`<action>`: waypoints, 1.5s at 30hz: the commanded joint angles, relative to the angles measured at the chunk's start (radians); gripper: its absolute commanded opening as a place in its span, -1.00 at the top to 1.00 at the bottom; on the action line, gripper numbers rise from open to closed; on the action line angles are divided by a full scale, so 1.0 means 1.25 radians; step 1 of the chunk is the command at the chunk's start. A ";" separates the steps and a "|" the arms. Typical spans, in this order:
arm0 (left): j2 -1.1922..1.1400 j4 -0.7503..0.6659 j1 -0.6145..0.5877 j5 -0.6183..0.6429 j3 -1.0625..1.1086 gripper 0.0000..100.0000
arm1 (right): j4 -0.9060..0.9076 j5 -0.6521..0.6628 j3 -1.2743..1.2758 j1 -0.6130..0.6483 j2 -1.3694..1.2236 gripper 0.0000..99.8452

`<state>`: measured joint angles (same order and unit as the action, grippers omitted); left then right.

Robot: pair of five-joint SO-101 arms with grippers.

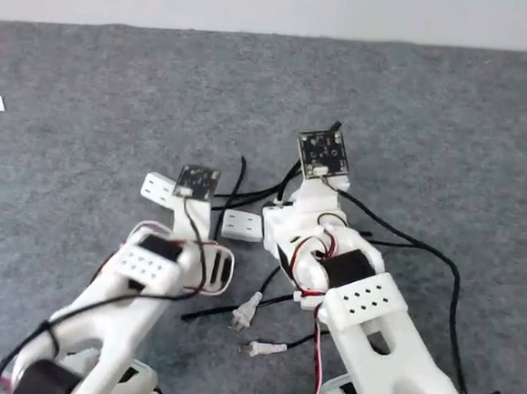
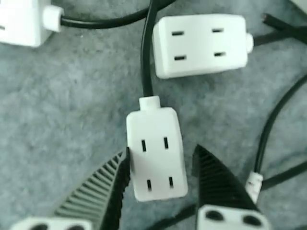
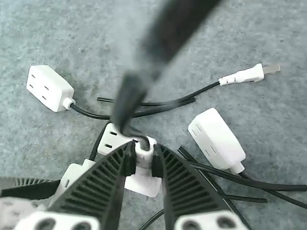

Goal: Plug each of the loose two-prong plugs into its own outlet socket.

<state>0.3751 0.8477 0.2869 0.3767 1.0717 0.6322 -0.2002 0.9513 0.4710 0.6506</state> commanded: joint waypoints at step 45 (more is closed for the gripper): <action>0.082 0.128 -0.134 -0.058 -0.218 0.39 | 0.061 0.169 0.014 0.053 0.160 0.98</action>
<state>0.3828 0.9858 0.2071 0.3230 0.8109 0.7027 -0.0238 0.9590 0.4971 0.7871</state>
